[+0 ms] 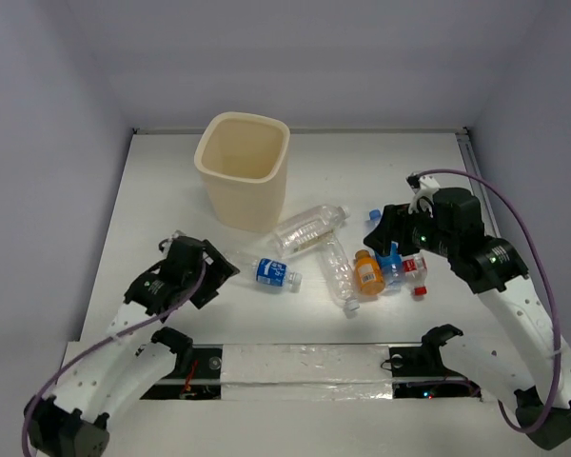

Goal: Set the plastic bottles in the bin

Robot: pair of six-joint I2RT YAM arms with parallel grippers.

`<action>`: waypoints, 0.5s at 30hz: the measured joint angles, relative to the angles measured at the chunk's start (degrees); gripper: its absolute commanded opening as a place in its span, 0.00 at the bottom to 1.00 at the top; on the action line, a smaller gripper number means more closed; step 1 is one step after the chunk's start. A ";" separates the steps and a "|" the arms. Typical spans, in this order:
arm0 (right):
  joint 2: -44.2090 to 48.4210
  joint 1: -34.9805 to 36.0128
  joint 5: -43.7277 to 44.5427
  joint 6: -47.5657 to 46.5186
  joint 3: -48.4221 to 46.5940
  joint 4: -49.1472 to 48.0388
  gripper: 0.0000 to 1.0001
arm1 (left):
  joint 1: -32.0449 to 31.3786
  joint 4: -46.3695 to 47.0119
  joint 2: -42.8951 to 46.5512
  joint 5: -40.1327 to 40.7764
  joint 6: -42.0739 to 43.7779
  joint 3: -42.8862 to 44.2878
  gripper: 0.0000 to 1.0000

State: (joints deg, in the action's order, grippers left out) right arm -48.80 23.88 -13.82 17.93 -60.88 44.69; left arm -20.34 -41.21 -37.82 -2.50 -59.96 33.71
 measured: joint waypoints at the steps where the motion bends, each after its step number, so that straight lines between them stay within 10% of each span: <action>1: -0.15 0.09 -0.04 -0.24 0.00 -0.07 0.79 | -3.23 0.90 -1.75 1.53 -1.64 0.02 0.77; 6: -0.15 0.20 -0.37 -1.09 0.90 -0.13 0.88 | -14.71 5.97 -11.37 8.04 -11.06 0.17 0.84; 15: 2.49 0.28 -2.27 -1.66 3.37 0.02 0.92 | -17.07 11.19 -18.60 15.56 -20.90 1.33 0.87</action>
State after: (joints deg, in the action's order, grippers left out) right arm -46.30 24.16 -16.10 16.27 -57.52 44.71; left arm -37.41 -30.02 -56.42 13.06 -80.86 35.05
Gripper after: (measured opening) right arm 0.916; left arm 0.866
